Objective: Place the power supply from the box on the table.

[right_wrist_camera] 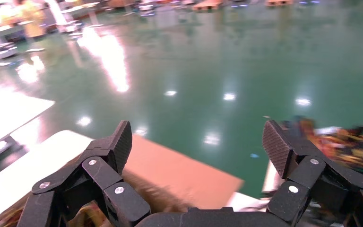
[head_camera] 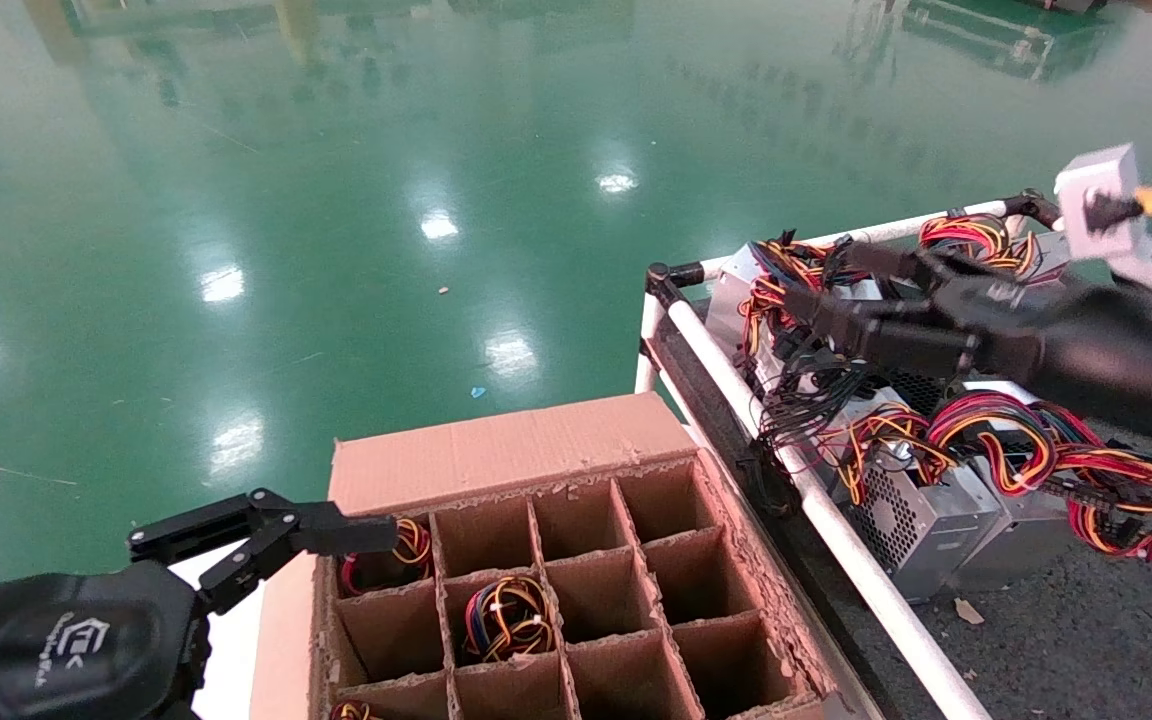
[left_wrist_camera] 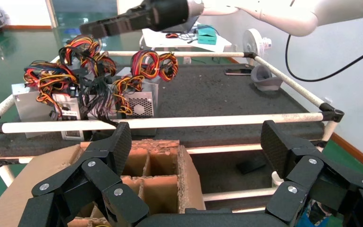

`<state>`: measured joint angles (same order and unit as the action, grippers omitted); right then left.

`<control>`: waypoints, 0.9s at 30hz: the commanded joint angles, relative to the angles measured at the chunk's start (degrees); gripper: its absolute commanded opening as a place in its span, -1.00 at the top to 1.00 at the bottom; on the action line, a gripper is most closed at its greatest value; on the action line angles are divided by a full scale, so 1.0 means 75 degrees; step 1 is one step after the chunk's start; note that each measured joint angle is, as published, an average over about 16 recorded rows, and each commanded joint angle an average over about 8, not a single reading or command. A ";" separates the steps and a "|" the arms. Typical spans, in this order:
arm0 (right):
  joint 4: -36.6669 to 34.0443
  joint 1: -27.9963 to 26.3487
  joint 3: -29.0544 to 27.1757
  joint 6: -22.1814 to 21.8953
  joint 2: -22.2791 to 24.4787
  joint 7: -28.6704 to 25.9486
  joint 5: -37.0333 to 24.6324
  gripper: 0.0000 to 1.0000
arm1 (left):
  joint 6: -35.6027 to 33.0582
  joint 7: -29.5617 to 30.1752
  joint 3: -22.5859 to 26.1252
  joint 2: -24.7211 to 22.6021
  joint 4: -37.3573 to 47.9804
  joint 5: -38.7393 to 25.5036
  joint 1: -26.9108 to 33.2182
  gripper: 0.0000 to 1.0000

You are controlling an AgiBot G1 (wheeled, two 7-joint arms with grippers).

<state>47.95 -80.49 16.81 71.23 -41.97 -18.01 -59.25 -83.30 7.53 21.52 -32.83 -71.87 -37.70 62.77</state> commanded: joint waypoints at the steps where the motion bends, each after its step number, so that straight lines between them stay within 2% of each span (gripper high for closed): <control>1: 0.0317 0.0234 -0.0010 0.0179 0.0086 0.0090 0.0215 -1.00 | 0.0000 0.0000 0.0000 0.0000 0.0000 0.0000 0.0000 -1.00; 17: 0.2846 0.2102 -0.0088 0.1606 0.0772 0.0806 0.1931 -1.00 | 0.0000 0.0000 0.0001 0.0000 0.0000 0.0000 0.0000 -1.00; 27: 0.3755 0.2786 -0.0116 0.2135 0.1022 0.1040 0.2574 -1.00 | 0.0004 0.0000 0.0000 0.0001 0.0002 0.0002 -0.0002 -1.00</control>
<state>75.09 -60.38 15.96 86.63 -34.58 -10.44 -40.68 -83.28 7.53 21.52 -32.82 -71.85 -37.69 62.76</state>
